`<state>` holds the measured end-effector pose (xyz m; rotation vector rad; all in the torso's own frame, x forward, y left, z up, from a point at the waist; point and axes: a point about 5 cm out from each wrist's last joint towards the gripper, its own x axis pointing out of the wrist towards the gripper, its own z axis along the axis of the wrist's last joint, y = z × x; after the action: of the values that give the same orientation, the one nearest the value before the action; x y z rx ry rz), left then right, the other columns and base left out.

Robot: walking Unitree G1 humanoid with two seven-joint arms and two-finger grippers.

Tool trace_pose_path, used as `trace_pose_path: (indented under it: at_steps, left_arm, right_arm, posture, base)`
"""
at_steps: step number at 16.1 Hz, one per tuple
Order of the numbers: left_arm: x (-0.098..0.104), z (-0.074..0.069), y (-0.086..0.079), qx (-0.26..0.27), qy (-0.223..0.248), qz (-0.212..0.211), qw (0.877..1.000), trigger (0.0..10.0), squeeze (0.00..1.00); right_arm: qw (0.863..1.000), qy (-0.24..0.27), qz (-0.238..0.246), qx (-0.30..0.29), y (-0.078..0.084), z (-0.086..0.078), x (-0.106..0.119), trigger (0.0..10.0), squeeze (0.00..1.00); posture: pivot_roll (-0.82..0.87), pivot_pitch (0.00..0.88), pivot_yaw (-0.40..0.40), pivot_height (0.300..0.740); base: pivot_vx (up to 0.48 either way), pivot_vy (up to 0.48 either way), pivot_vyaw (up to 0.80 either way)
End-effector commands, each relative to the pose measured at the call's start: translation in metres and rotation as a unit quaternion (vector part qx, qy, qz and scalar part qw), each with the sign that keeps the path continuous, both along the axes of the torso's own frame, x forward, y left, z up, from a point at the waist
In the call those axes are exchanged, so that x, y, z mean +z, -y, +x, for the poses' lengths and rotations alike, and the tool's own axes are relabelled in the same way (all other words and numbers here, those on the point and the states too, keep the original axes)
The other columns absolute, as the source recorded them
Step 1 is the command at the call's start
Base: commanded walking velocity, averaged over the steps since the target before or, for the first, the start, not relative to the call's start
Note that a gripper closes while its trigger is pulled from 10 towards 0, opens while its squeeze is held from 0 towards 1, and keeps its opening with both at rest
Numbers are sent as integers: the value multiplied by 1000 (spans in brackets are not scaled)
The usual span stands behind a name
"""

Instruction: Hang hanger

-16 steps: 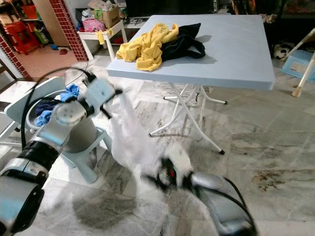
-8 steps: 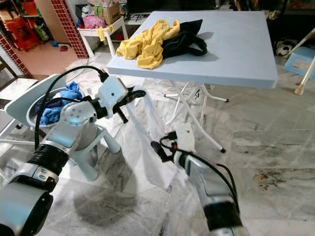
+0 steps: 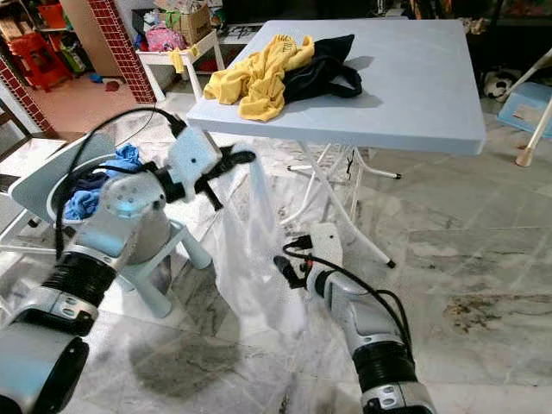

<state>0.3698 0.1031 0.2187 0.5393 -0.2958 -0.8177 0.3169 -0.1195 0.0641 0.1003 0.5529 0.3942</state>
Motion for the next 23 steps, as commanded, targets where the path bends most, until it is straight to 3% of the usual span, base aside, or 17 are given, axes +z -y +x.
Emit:
trace_pose_path:
  at_steps: [1,6,7,8,9,12,13,18,23]
  left_arm:
    - [15,2,-9,17,20,-17,1000,10000,0]
    - [14,1,-8,37,19,-40,998,10000,0]
    - [11,0,-7,45,19,-39,998,10000,0]
    - [9,0,-6,47,13,-44,998,10000,0]
    - [6,-1,-5,48,8,-46,998,10000,0]
    - [0,-6,6,37,-1,-54,998,10000,0]
    - [-1,-7,7,34,-2,-54,998,10000,0]
    - [1,-7,8,33,-3,-53,998,10000,0]
    - [2,-6,2,43,1,-45,998,10000,0]
  right_arm:
    - [1000,-7,-2,7,-5,-2,-4,0,0]
    - [1000,-17,6,25,-17,-4,-7,0,0]
    - [999,-19,15,29,-19,-4,-6,2941,0]
    - [999,-21,40,24,-21,-3,-1,7294,0]
    - [997,-21,67,23,-25,-1,5,10000,0]
    - [993,-9,112,20,-36,1,17,10000,0]
    - [992,-5,122,21,-39,1,19,10000,1000]
    - [992,-17,128,11,-38,-4,15,10000,1000]
    - [991,-20,126,41,-23,-7,15,10000,1000]
  posture:
    - [-38,66,138,740]
    - [-33,76,125,740]
    - [-36,80,124,740]
    - [-36,80,124,740]
    - [-36,80,124,740]
    - [-47,84,122,740]
    - [-48,84,124,740]
    - [-45,86,122,740]
    - [-43,86,118,740]
  base:
    - [0,0,0]
    - [0,0,0]
    - [0,0,0]
    - [0,0,0]
    - [0,0,0]
    - [0,0,0]
    - [0,0,0]
    - [0,0,0]
    - [0,0,0]
